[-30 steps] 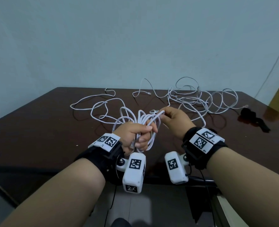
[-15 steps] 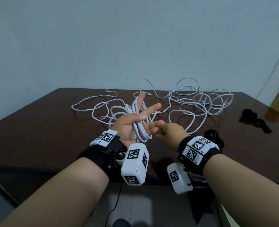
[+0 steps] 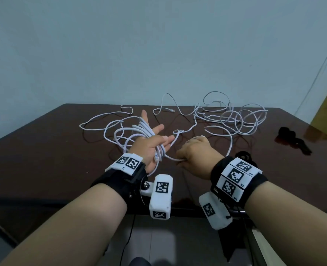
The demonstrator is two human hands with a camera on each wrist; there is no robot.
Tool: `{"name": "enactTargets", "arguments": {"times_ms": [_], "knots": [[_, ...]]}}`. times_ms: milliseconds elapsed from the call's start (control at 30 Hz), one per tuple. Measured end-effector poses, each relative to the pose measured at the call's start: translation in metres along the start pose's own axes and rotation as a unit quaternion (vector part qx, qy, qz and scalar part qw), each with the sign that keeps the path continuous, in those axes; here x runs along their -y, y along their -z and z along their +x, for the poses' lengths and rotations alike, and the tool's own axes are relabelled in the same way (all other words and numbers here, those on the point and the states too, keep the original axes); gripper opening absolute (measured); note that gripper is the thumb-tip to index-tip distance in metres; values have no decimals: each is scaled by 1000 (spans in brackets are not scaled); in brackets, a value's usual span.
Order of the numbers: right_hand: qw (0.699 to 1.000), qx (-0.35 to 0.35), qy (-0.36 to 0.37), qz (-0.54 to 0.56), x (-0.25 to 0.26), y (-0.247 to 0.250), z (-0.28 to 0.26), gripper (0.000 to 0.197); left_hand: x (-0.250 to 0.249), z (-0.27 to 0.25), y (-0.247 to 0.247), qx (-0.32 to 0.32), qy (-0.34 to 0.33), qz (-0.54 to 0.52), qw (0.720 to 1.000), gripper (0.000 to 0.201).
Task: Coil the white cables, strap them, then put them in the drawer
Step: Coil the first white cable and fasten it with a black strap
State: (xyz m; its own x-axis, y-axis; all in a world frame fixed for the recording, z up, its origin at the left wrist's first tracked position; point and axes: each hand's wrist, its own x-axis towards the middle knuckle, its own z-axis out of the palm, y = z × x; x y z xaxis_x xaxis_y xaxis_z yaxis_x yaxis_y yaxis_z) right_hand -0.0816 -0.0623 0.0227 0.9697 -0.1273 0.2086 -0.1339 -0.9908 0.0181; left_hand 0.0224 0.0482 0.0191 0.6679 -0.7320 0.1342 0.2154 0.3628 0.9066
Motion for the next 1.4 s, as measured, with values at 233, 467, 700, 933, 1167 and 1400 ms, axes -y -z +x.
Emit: {"name": "enactTargets", "arguments": {"times_ms": [233, 467, 700, 933, 1167, 1400], "knots": [[993, -110, 10, 37, -1, 4, -1, 20, 2, -6, -1, 52, 45, 112, 991, 93], [996, -44, -19, 69, 3, 11, 2, 10, 8, -8, 3, 89, 75, 166, 979, 79], [983, -144, -11, 110, -8, 13, 6, 12, 14, -10, 16, 138, 126, 301, 935, 53], [940, -193, -112, 257, -15, 8, 13, 18, 15, -14, 0, 162, 146, 222, 950, 18], [917, -176, -143, 327, -19, 1, 20, 11, 16, -15, 7, 179, 113, 124, 969, 18], [922, -133, -148, 333, -26, -3, 19, 19, 18, -15, 12, 183, 106, 96, 973, 17]]}}
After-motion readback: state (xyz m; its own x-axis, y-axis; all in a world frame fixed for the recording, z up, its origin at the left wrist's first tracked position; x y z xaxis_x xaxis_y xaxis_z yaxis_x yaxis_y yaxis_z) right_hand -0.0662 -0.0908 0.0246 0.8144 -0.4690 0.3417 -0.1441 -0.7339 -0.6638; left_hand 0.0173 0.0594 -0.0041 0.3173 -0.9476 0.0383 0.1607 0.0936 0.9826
